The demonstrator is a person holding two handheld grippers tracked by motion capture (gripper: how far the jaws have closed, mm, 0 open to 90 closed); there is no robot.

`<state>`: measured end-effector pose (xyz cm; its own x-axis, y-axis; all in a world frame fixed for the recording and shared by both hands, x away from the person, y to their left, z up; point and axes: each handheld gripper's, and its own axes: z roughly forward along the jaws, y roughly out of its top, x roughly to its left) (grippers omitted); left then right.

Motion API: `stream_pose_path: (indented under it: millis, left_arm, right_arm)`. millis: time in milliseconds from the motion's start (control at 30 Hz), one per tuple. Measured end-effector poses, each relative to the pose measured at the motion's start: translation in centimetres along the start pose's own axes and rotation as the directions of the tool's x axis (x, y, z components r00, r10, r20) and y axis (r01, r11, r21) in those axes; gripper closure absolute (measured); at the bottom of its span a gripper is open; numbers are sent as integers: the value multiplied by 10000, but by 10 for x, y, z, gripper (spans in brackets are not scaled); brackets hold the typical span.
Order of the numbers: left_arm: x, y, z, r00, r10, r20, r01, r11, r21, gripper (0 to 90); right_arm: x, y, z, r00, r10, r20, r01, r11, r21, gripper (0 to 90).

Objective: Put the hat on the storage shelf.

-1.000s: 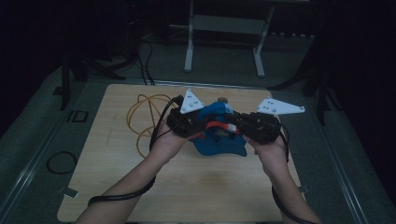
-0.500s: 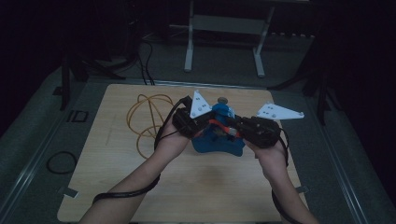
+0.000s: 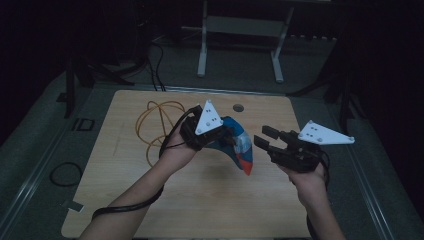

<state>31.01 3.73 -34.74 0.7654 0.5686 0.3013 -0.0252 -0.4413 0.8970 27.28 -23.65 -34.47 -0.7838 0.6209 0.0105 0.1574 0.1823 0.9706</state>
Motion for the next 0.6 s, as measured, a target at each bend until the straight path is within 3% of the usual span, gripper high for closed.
stream_pose_path:
  millis: [100,167,333,367,400,467,500,533,600]
  left_arm:
    - [3,-1,-3,9999,91,109,-89,9997,-246,895]
    - [8,-4,-8,9988,238,439,-203,9966,-802,895]
    - [14,-8,-16,9896,726,1240,-478,9802,-1922,894]
    - [14,-9,-17,9833,839,1614,-463,9734,-2242,894]
    - [14,-9,-17,9823,893,1647,-490,9711,-2338,894]
    - [15,-9,-19,9711,970,2180,-339,9604,-2764,894]
    - [15,-9,-19,9695,1020,2229,-348,9574,-2867,894]
    - [17,-9,-20,9592,1177,2572,-318,9483,-3157,894]
    - [18,-10,-21,9502,1292,2838,-241,9378,-3464,893]
  right_arm:
    - [-3,-4,-5,10000,-1,21,1,10000,30,548]
    - [-7,-12,-10,10000,0,80,-2,9998,184,549]
    - [-9,-26,-11,9995,152,-281,-143,9993,352,549]
    - [-9,-27,-11,9992,161,-378,-147,9992,372,549]
    - [-7,-29,-11,9985,99,-542,-78,9992,389,549]
    - [-4,-30,-10,9979,-17,-642,45,9990,436,549]
    - [-2,-31,-10,9968,-53,-801,88,9991,425,548]
    - [-1,-31,-10,9961,-36,-884,73,9991,415,546]
    - [5,-31,-9,9931,-155,-1165,202,9990,396,536]
